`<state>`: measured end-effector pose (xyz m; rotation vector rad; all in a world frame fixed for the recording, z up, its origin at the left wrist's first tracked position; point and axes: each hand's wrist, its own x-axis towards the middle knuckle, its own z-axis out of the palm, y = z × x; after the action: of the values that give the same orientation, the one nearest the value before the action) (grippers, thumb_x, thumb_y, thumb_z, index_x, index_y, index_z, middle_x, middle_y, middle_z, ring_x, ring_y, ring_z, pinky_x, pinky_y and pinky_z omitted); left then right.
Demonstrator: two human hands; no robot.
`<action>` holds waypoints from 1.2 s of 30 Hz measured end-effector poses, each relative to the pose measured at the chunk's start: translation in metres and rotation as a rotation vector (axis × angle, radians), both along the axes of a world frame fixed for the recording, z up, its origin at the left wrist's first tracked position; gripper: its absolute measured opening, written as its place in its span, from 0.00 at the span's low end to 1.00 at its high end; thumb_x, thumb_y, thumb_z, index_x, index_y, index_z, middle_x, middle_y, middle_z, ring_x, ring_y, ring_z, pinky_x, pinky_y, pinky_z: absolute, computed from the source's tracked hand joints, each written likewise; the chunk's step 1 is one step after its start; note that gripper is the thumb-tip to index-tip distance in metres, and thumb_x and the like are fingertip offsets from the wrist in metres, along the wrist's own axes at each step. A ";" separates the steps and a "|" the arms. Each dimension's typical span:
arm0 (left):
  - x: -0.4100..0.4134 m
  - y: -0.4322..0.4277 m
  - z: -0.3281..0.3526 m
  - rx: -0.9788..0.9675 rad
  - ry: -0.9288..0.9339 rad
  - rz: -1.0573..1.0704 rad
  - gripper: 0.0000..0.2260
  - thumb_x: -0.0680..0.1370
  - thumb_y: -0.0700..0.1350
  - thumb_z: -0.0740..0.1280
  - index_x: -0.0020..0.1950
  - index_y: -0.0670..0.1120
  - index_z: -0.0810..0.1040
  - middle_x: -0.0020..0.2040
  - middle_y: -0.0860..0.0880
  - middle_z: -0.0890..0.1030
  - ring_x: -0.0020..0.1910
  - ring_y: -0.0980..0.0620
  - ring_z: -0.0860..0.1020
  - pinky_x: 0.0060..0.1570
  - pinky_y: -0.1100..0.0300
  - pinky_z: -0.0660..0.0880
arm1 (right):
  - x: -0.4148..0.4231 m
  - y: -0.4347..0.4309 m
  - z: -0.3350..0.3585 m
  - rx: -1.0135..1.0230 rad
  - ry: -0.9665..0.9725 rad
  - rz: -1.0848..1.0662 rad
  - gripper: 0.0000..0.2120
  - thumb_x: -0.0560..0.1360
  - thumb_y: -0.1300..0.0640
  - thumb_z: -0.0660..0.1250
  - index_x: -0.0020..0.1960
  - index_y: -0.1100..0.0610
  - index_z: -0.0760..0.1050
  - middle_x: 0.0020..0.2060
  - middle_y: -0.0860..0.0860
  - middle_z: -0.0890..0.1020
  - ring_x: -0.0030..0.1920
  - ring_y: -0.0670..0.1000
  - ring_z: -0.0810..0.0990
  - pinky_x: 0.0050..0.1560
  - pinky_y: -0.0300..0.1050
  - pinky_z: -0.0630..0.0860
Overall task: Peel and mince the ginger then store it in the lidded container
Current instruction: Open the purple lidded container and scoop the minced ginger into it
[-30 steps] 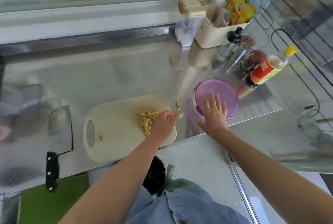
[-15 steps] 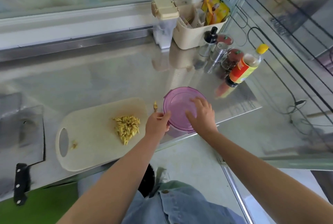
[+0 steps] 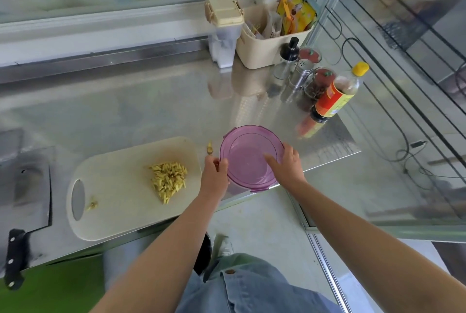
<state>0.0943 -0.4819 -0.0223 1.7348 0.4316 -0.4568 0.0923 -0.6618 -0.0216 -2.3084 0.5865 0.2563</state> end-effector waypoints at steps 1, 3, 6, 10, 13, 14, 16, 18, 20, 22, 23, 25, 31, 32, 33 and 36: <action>0.000 0.001 0.000 0.003 -0.008 -0.003 0.07 0.83 0.45 0.57 0.55 0.42 0.66 0.49 0.41 0.75 0.48 0.42 0.79 0.48 0.50 0.80 | -0.001 -0.001 -0.001 0.011 0.010 -0.017 0.33 0.76 0.46 0.67 0.72 0.62 0.61 0.67 0.60 0.67 0.67 0.58 0.66 0.69 0.52 0.64; -0.002 0.003 -0.002 0.027 -0.043 -0.005 0.06 0.82 0.45 0.58 0.53 0.42 0.68 0.48 0.42 0.76 0.48 0.42 0.80 0.46 0.49 0.81 | -0.004 -0.004 -0.002 0.055 0.006 -0.058 0.32 0.74 0.44 0.68 0.70 0.61 0.63 0.64 0.58 0.68 0.63 0.56 0.69 0.66 0.50 0.66; -0.006 0.009 -0.006 0.056 -0.100 -0.006 0.06 0.81 0.45 0.61 0.50 0.43 0.70 0.45 0.44 0.76 0.46 0.44 0.79 0.46 0.47 0.81 | -0.007 -0.006 -0.001 0.132 -0.031 -0.114 0.30 0.73 0.42 0.69 0.65 0.60 0.66 0.60 0.55 0.70 0.56 0.52 0.70 0.59 0.46 0.69; -0.009 0.016 -0.004 -0.112 -0.024 0.056 0.10 0.80 0.46 0.64 0.53 0.39 0.72 0.46 0.42 0.75 0.44 0.47 0.77 0.52 0.46 0.79 | -0.010 -0.006 0.000 0.223 -0.061 -0.192 0.26 0.74 0.42 0.69 0.61 0.59 0.68 0.51 0.52 0.75 0.50 0.52 0.75 0.45 0.41 0.70; -0.009 0.018 0.006 -0.243 0.018 0.152 0.17 0.76 0.53 0.70 0.59 0.46 0.71 0.53 0.48 0.75 0.53 0.48 0.77 0.56 0.44 0.77 | -0.011 0.003 0.000 0.354 -0.101 -0.285 0.23 0.74 0.43 0.69 0.59 0.58 0.69 0.45 0.50 0.75 0.44 0.49 0.74 0.39 0.39 0.70; -0.010 0.019 0.009 -0.305 0.067 0.165 0.23 0.74 0.56 0.72 0.63 0.49 0.69 0.58 0.50 0.75 0.56 0.48 0.76 0.58 0.44 0.76 | -0.010 0.008 0.001 0.396 -0.121 -0.314 0.22 0.74 0.43 0.69 0.58 0.58 0.69 0.44 0.49 0.74 0.44 0.49 0.74 0.40 0.39 0.71; -0.013 0.021 0.013 -0.389 0.167 0.062 0.33 0.71 0.59 0.73 0.71 0.51 0.63 0.65 0.49 0.70 0.54 0.51 0.76 0.58 0.43 0.75 | -0.008 0.019 0.002 0.468 -0.147 -0.344 0.22 0.74 0.42 0.69 0.57 0.57 0.69 0.44 0.49 0.75 0.45 0.49 0.75 0.44 0.40 0.72; -0.017 0.023 0.012 -0.415 0.199 -0.026 0.38 0.70 0.55 0.74 0.75 0.51 0.58 0.67 0.51 0.65 0.48 0.55 0.76 0.60 0.46 0.76 | -0.005 0.029 0.004 0.506 -0.165 -0.337 0.24 0.72 0.42 0.71 0.58 0.57 0.69 0.45 0.51 0.77 0.45 0.50 0.77 0.46 0.43 0.75; -0.019 0.024 0.008 -0.474 0.187 0.107 0.36 0.70 0.53 0.75 0.73 0.53 0.59 0.69 0.50 0.66 0.55 0.49 0.76 0.57 0.48 0.78 | -0.003 0.038 0.007 0.502 -0.183 -0.341 0.24 0.71 0.42 0.72 0.57 0.56 0.70 0.45 0.52 0.78 0.45 0.51 0.79 0.48 0.46 0.77; -0.020 0.026 0.006 -0.518 0.169 0.218 0.32 0.69 0.52 0.76 0.68 0.52 0.64 0.68 0.47 0.70 0.60 0.45 0.76 0.52 0.46 0.80 | -0.003 0.043 0.007 0.461 -0.203 -0.353 0.23 0.70 0.43 0.74 0.55 0.56 0.72 0.44 0.52 0.79 0.45 0.52 0.79 0.48 0.47 0.78; -0.019 0.029 0.006 -0.516 0.159 0.239 0.30 0.70 0.51 0.76 0.66 0.51 0.66 0.66 0.47 0.73 0.59 0.46 0.77 0.49 0.47 0.81 | -0.003 0.046 0.007 0.444 -0.204 -0.340 0.23 0.70 0.42 0.74 0.54 0.56 0.72 0.44 0.52 0.79 0.44 0.51 0.79 0.48 0.47 0.78; -0.020 0.035 0.010 -0.490 0.134 0.247 0.24 0.72 0.49 0.74 0.64 0.52 0.68 0.62 0.49 0.75 0.53 0.53 0.78 0.43 0.51 0.82 | -0.002 0.048 0.007 0.435 -0.157 -0.287 0.22 0.71 0.40 0.72 0.54 0.56 0.73 0.43 0.51 0.79 0.42 0.51 0.78 0.44 0.46 0.76; -0.027 0.067 0.009 -0.370 0.184 0.000 0.25 0.69 0.48 0.76 0.64 0.53 0.71 0.61 0.49 0.77 0.60 0.48 0.76 0.39 0.57 0.76 | 0.012 0.043 0.018 0.420 -0.075 -0.154 0.16 0.76 0.40 0.63 0.46 0.54 0.73 0.37 0.47 0.75 0.38 0.47 0.74 0.42 0.44 0.69; -0.029 0.070 0.008 -0.347 0.198 -0.026 0.30 0.65 0.52 0.77 0.65 0.53 0.71 0.62 0.50 0.77 0.62 0.48 0.75 0.43 0.55 0.75 | 0.012 0.043 0.018 0.380 -0.063 -0.114 0.18 0.77 0.40 0.63 0.39 0.54 0.71 0.33 0.47 0.73 0.35 0.48 0.71 0.38 0.43 0.68; -0.030 0.073 0.007 -0.332 0.217 -0.031 0.35 0.62 0.56 0.77 0.66 0.53 0.71 0.63 0.50 0.77 0.63 0.47 0.75 0.48 0.51 0.76 | 0.011 0.043 0.017 0.353 -0.051 -0.089 0.20 0.76 0.40 0.63 0.36 0.54 0.68 0.31 0.47 0.70 0.33 0.48 0.69 0.35 0.43 0.66; -0.034 0.074 0.012 -0.333 0.218 -0.027 0.35 0.58 0.60 0.76 0.64 0.54 0.73 0.61 0.48 0.79 0.61 0.47 0.77 0.58 0.41 0.75 | 0.009 0.047 0.017 0.348 -0.072 -0.106 0.22 0.76 0.41 0.65 0.35 0.54 0.63 0.29 0.48 0.66 0.31 0.48 0.64 0.32 0.42 0.63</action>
<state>0.0607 -0.4079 -0.0105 1.3763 0.4586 -0.7002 0.1010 -0.6148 -0.0049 -1.9373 0.5767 0.2055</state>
